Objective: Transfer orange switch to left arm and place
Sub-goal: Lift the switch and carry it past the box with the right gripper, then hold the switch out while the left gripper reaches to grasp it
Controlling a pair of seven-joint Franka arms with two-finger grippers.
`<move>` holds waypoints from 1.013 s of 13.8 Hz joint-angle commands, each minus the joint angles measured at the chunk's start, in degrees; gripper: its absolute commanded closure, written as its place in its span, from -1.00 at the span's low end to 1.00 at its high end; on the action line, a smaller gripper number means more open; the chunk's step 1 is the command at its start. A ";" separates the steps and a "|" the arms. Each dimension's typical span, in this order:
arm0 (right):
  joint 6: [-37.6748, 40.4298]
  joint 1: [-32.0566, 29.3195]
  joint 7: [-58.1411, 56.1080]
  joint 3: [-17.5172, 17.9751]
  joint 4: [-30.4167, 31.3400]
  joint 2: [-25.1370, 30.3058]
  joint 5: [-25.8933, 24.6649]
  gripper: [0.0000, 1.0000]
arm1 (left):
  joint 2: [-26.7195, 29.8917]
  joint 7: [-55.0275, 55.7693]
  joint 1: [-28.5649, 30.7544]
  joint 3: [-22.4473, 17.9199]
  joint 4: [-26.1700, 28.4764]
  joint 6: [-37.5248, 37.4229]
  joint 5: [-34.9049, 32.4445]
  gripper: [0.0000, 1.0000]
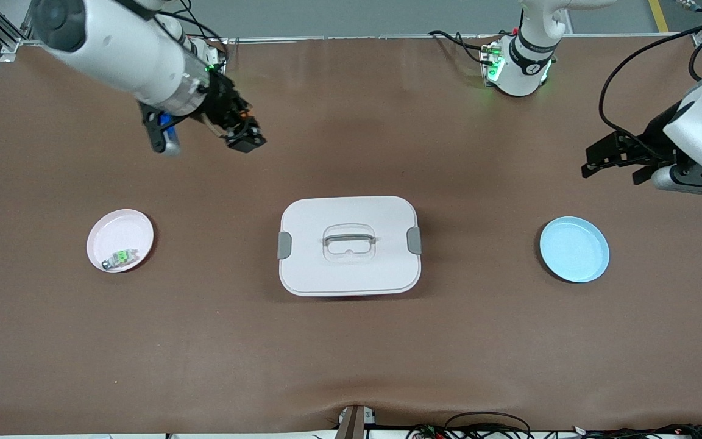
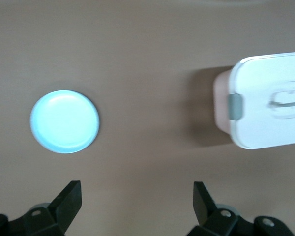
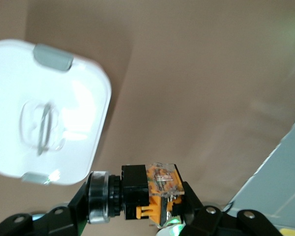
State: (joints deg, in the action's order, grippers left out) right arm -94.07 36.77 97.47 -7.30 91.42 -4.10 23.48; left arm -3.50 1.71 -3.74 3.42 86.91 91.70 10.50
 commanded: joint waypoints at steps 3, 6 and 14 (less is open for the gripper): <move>-10.58 5.41 9.47 -0.88 -2.21 -3.72 6.82 0.57 | 0.51 -0.56 0.23 2.02 -0.68 0.32 8.11 -1.00; -18.15 6.99 13.18 -0.88 -2.21 -6.09 12.89 0.57 | 1.48 -0.92 0.23 2.99 -0.60 0.32 14.45 -1.00; -32.65 15.43 24.61 -0.88 -10.46 -16.98 19.05 0.58 | -0.01 -2.85 -0.30 8.08 1.24 1.37 25.53 -1.00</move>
State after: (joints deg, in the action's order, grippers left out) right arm -125.24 50.68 120.14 -7.37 85.73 -17.24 40.12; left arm -3.30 -0.04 -4.03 10.54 86.74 92.20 33.94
